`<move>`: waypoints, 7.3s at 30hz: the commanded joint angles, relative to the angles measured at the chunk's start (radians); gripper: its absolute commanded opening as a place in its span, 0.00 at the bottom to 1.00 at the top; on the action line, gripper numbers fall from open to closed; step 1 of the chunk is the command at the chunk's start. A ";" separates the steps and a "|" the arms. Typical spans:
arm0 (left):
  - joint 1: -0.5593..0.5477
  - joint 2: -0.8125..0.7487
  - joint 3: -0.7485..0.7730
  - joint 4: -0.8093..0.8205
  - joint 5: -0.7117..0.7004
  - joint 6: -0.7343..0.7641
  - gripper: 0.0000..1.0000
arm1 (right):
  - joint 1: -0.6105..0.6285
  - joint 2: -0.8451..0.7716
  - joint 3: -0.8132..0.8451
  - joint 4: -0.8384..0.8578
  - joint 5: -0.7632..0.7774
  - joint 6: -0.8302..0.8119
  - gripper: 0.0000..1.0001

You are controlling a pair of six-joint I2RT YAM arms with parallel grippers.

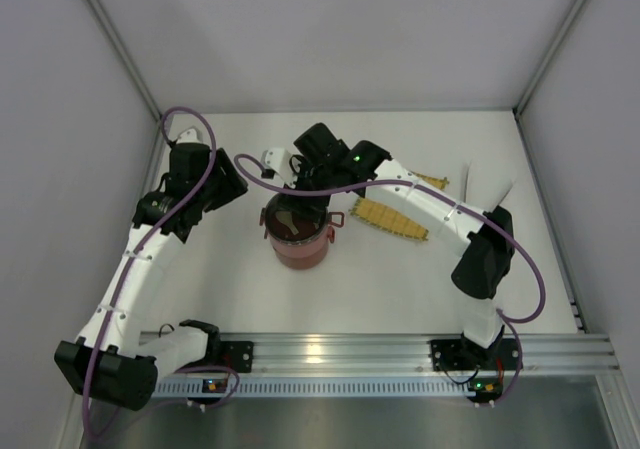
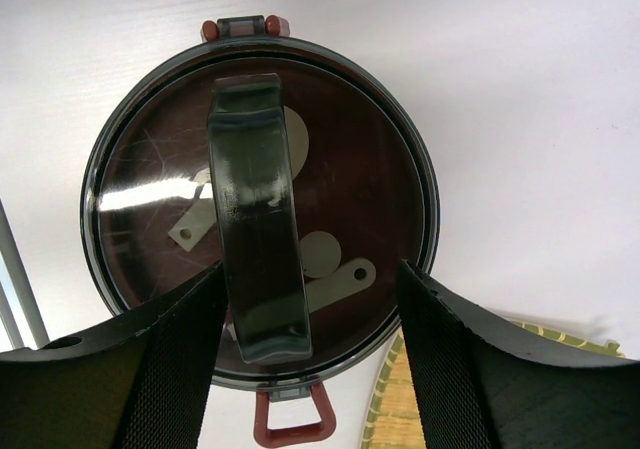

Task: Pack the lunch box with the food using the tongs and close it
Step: Close the fastener on the packing box.

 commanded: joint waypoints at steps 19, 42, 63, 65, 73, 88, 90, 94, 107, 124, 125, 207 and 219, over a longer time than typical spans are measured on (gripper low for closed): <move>-0.003 -0.011 0.048 -0.004 0.076 0.044 0.65 | 0.004 -0.104 0.068 -0.010 0.007 0.030 0.71; -0.208 0.085 0.237 -0.098 0.156 0.265 0.78 | -0.079 -0.443 -0.286 0.151 0.254 0.287 0.72; -0.518 0.119 0.270 -0.230 -0.217 0.303 0.72 | -0.134 -0.546 -0.498 0.248 0.300 0.579 0.61; -0.541 0.125 0.289 -0.248 -0.232 0.303 0.72 | -0.132 -0.550 -0.504 0.251 0.301 0.580 0.61; -0.616 0.072 0.229 -0.285 -0.266 0.221 0.70 | -0.134 -0.546 -0.518 0.258 0.317 0.579 0.62; -0.621 0.179 0.270 -0.143 -0.300 0.348 0.85 | -0.135 -0.555 -0.538 0.274 0.326 0.582 0.63; -0.619 0.194 0.272 -0.129 -0.290 0.412 0.87 | -0.135 -0.560 -0.544 0.278 0.321 0.585 0.63; -0.612 0.219 0.281 -0.101 -0.278 0.470 0.90 | -0.135 -0.567 -0.562 0.288 0.318 0.591 0.63; -0.596 0.269 0.263 -0.118 -0.353 0.447 0.90 | -0.135 -0.575 -0.625 0.323 0.298 0.617 0.63; -0.509 0.296 0.241 -0.072 -0.034 0.529 0.93 | -0.135 -0.586 -0.648 0.329 0.284 0.623 0.63; -0.509 0.299 0.243 -0.072 -0.025 0.530 0.93 | -0.135 -0.586 -0.650 0.329 0.286 0.625 0.63; -0.509 0.365 0.161 -0.126 -0.040 0.444 0.88 | -0.125 -0.399 -0.811 0.699 0.237 1.010 0.00; -0.509 0.355 0.163 -0.132 -0.043 0.441 0.88 | -0.198 -0.512 -0.889 0.673 0.286 1.018 0.04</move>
